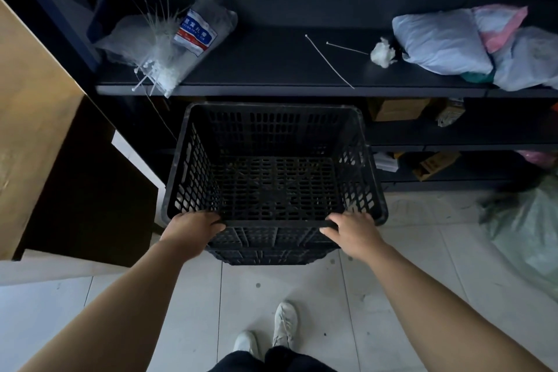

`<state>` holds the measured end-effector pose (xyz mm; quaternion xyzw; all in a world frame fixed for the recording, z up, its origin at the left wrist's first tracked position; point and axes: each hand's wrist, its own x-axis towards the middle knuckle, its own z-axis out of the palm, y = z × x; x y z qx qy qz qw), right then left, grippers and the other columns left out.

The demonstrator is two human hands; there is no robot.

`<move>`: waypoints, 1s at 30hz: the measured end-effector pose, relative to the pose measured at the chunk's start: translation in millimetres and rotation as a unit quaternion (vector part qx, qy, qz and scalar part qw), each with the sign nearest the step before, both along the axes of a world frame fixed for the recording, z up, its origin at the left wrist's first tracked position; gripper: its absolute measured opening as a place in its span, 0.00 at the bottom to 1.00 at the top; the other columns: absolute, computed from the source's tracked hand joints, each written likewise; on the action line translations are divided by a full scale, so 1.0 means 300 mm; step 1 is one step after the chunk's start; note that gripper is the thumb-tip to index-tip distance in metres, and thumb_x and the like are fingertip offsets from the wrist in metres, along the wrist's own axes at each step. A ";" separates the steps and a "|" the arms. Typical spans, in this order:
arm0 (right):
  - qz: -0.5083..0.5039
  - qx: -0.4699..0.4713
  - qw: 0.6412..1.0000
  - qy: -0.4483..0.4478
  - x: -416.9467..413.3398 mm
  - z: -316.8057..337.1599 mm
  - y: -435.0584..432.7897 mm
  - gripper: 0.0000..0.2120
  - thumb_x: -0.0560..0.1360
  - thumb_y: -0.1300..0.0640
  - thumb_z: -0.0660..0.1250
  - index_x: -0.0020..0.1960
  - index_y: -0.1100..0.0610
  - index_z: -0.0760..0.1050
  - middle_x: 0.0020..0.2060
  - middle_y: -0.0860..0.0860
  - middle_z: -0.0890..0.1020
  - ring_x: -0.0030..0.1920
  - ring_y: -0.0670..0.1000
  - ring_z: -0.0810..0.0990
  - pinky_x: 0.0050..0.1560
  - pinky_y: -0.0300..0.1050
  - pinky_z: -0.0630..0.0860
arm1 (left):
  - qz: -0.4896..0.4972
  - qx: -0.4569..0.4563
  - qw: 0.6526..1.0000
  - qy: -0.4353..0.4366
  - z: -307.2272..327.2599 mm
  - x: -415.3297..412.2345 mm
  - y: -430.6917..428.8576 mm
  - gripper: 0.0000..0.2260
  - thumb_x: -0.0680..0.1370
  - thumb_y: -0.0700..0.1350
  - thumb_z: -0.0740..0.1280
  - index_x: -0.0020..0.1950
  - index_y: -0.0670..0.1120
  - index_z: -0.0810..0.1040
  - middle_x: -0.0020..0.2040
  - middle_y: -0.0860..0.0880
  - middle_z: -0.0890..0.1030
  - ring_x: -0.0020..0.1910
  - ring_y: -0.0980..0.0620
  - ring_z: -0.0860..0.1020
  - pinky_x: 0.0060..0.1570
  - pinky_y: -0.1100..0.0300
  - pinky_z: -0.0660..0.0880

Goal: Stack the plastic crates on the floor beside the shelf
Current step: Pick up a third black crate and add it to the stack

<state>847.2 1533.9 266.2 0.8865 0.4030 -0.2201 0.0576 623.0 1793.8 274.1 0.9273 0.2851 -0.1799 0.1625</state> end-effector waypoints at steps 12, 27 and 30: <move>0.013 0.005 1.000 -0.010 -0.009 -0.008 -0.017 0.29 0.75 0.31 0.48 0.64 0.49 0.71 0.57 0.53 0.78 0.61 0.57 0.72 0.60 0.52 0.62 | -0.006 0.032 0.999 0.033 0.006 -0.007 -0.037 0.16 0.81 0.54 0.52 0.66 0.54 0.70 0.64 0.51 0.76 0.64 0.48 0.72 0.64 0.52 0.64; -0.007 0.060 0.998 -0.012 -0.017 -0.034 -0.034 0.54 0.59 0.25 0.20 0.62 0.45 0.72 0.55 0.49 0.79 0.59 0.54 0.73 0.63 0.51 0.60 | 0.033 0.051 0.996 0.071 -0.008 -0.007 -0.103 0.19 0.80 0.59 0.46 0.65 0.53 0.66 0.60 0.47 0.71 0.63 0.45 0.69 0.68 0.51 0.56; -0.004 0.060 0.998 -0.014 -0.023 -0.030 -0.037 0.54 0.59 0.25 0.20 0.62 0.45 0.72 0.56 0.49 0.79 0.59 0.53 0.73 0.63 0.51 0.60 | 0.033 0.044 0.995 0.084 -0.002 -0.005 -0.105 0.19 0.81 0.58 0.46 0.66 0.53 0.65 0.60 0.46 0.70 0.63 0.44 0.68 0.68 0.50 0.55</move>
